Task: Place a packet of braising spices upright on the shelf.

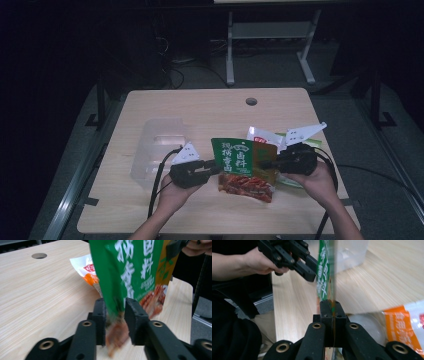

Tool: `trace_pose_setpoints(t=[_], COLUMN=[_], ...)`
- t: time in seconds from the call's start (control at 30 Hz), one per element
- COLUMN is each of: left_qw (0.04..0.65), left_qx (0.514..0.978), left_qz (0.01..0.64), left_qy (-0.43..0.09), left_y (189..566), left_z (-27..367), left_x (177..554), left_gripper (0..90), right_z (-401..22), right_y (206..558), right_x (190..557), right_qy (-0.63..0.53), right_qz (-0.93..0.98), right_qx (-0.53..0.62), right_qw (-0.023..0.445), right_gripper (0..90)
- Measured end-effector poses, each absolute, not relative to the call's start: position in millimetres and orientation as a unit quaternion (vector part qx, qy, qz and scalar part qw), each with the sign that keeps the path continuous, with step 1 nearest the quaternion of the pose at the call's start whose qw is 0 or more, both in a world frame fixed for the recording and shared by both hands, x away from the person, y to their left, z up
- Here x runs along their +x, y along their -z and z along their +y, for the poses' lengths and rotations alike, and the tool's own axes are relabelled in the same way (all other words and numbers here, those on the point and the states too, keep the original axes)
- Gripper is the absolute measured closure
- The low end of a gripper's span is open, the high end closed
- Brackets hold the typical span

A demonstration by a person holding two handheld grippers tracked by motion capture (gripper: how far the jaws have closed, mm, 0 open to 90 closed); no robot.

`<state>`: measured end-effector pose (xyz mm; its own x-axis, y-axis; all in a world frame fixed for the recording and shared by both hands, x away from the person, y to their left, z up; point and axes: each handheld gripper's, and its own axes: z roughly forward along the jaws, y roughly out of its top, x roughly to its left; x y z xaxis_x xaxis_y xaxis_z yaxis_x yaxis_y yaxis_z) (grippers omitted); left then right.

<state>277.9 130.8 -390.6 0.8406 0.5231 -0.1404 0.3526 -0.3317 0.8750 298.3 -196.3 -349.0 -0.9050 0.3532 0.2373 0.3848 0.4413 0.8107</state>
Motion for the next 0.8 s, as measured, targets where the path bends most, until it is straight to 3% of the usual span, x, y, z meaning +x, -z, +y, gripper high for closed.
trace_pose_setpoints(t=[0.17, 0.8], left_qw=[0.511, 0.499], left_qx=[0.811, 0.827], left_qz=[0.274, 0.240], left_qy=[-0.080, -0.097], left_y=[390.8, 391.7], left_z=[137.4, 144.2], left_x=[271.9, 244.7], left_gripper=[58.0, 42.8], right_z=[-188.9, -176.7], right_y=[339.6, 308.8], right_x=[289.8, 305.7], right_qy=[0.479, 0.485], right_qz=[-0.851, -0.840], right_qx=[-0.214, -0.238], right_qw=[-0.004, -0.036], right_gripper=[89.7, 89.7])
